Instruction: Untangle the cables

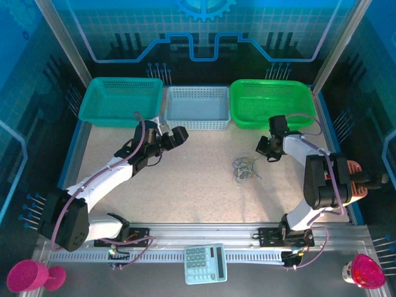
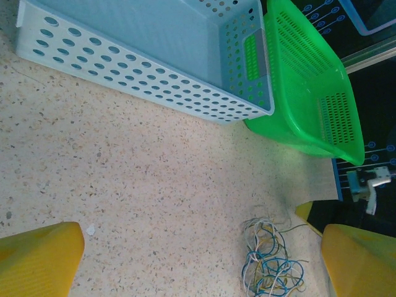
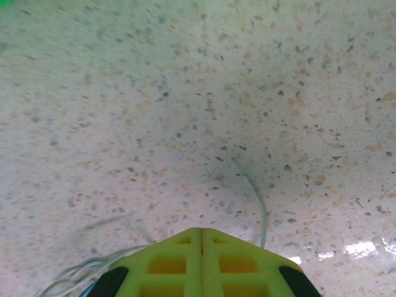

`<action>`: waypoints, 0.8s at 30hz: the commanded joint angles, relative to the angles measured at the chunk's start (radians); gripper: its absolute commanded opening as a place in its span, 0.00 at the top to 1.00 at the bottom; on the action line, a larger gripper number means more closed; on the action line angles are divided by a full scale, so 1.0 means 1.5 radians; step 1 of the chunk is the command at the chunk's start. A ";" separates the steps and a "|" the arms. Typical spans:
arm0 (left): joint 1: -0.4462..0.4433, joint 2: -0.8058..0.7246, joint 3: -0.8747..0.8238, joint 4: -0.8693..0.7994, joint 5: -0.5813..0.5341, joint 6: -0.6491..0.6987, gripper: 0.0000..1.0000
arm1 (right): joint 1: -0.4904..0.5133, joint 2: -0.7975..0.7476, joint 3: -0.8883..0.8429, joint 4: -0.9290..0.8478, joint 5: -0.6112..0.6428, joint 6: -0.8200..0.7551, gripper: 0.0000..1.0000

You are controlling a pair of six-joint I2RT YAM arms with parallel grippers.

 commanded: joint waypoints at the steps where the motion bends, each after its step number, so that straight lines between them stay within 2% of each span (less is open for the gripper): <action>1: -0.005 0.006 0.011 0.019 0.014 -0.005 0.01 | 0.019 -0.058 0.021 -0.006 -0.034 -0.008 1.00; 14: -0.009 0.031 0.003 0.091 0.083 0.015 0.01 | 0.176 -0.111 0.175 -0.036 -0.072 -0.041 1.00; 24: -0.023 0.052 -0.015 0.170 0.130 0.030 0.01 | 0.238 -0.167 0.215 0.002 -0.087 -0.077 1.00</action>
